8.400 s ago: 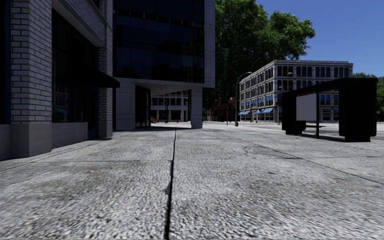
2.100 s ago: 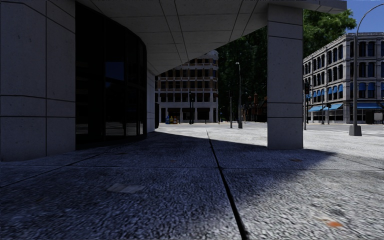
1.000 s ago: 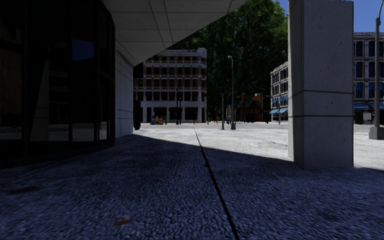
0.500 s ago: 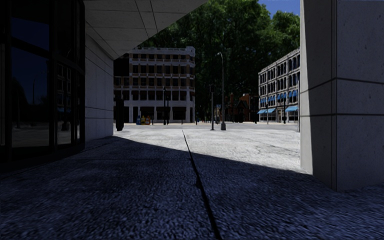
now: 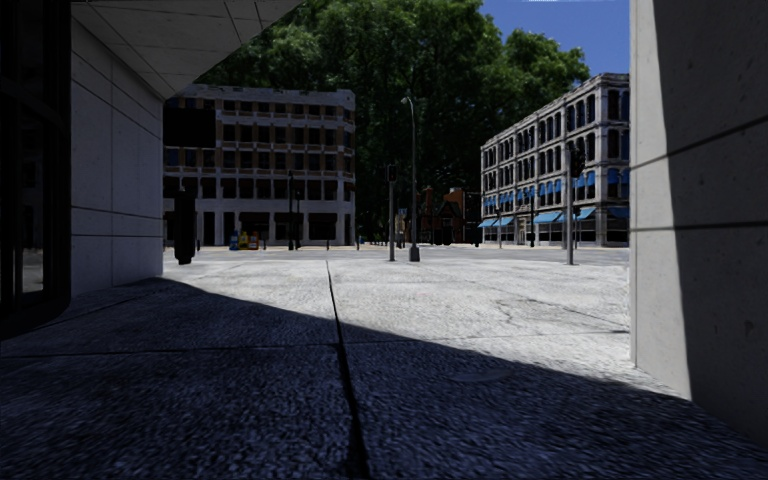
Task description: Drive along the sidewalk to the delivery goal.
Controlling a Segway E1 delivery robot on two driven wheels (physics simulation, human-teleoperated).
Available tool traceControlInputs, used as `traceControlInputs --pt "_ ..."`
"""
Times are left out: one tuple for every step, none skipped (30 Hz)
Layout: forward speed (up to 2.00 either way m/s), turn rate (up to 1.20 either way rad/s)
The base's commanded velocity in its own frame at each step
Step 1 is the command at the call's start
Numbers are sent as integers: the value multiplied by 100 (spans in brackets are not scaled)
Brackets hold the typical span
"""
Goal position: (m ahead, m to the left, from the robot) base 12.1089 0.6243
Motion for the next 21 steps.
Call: traceControlInputs --pt "200 -31" --pt "200 -31" --pt "200 -31" --pt "200 -26" --pt "200 -3" --pt "200 0" --pt "200 0" --pt "200 0" --pt "200 0" --pt "200 0" --pt "200 0" --pt "200 0" --pt "200 0" --pt "200 0" --pt "200 0" --pt "200 0" --pt "200 0" --pt "200 0" --pt "200 0" --pt "200 0" --pt "200 0"
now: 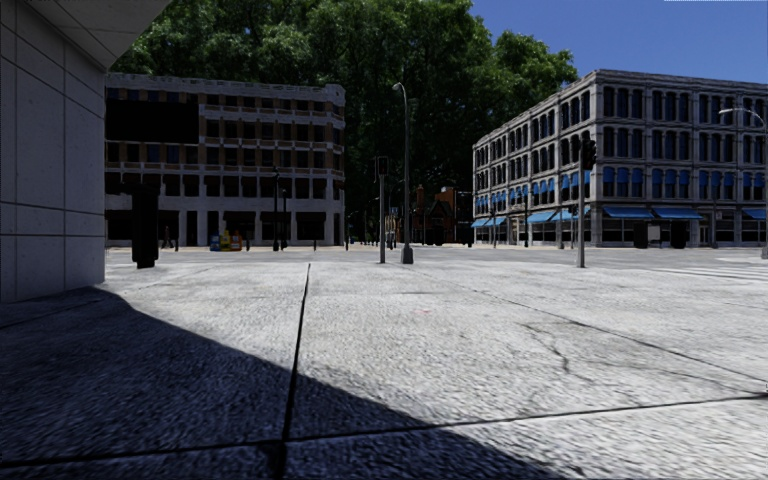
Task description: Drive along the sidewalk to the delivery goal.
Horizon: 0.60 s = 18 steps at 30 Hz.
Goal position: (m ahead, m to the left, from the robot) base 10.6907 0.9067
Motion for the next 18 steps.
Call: traceControlInputs --pt "200 0" --pt "200 0" --pt "200 0" --pt "200 0" --pt "200 0" --pt "200 0" --pt "200 0" --pt "200 0" --pt "200 0" --pt "200 0" --pt "200 0" --pt "200 0" --pt "200 0" --pt "200 0" --pt "200 0" --pt "200 0" --pt "200 0" --pt "200 0"
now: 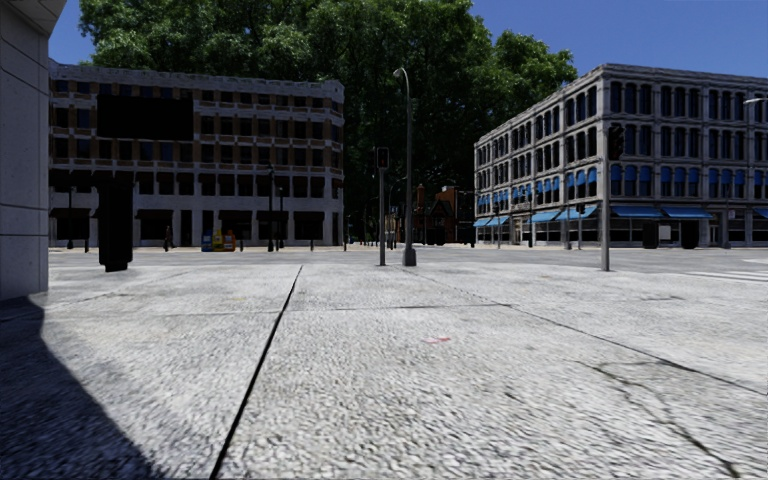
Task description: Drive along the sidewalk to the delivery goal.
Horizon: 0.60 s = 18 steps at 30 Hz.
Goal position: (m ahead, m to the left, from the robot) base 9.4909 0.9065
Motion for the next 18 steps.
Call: traceControlInputs --pt "200 0" --pt "200 0" --pt "200 0" --pt "200 0" --pt "200 0" --pt "200 0" --pt "200 0" --pt "200 0" --pt "200 0" --pt "200 0" --pt "200 0" --pt "200 0" --pt "200 0" --pt "200 0" --pt "200 0" --pt "200 0" --pt "200 0" --pt "200 0"
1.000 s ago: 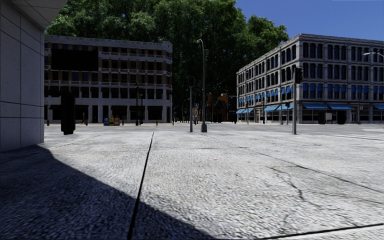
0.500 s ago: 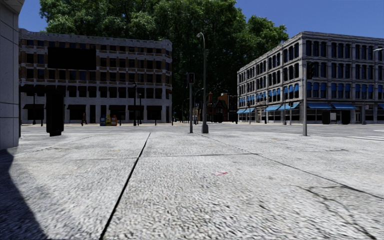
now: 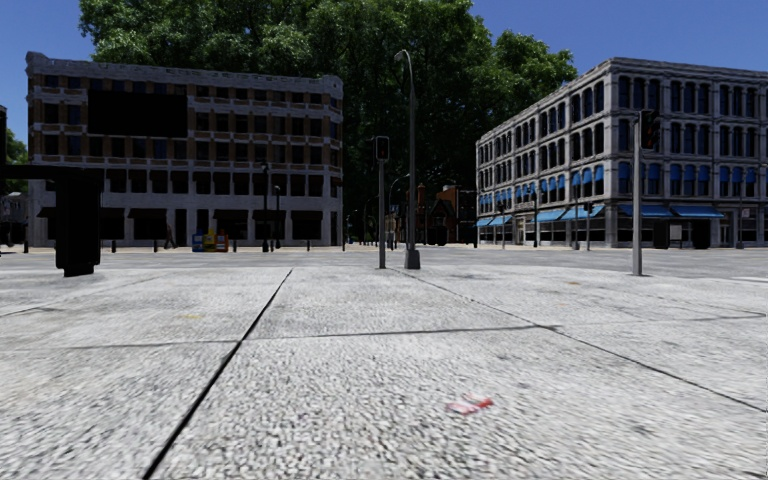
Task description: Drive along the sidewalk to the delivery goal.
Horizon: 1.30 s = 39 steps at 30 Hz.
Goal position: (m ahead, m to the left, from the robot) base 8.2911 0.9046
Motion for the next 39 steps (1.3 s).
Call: traceControlInputs --pt "200 0" --pt "200 0" --pt "200 0" --pt "200 0" --pt "200 0" --pt "200 0" --pt "200 0" --pt "200 0" --pt "200 0" --pt "200 0" --pt "200 0" --pt "200 0" --pt "200 0" --pt "200 0" --pt "200 0" --pt "200 0" --pt "200 0" --pt "200 0" --pt "200 0" --pt "200 0" --pt "200 0" --pt "200 0" --pt "200 0" --pt "200 0" --pt "200 0" --pt "200 0" --pt "200 0" --pt "200 0" --pt "200 0" --pt "200 0" --pt "200 0" --pt "200 0" --pt "200 0" --pt "200 0" --pt "200 0" --pt "200 4" --pt "200 4" --pt "200 11" --pt "200 16"
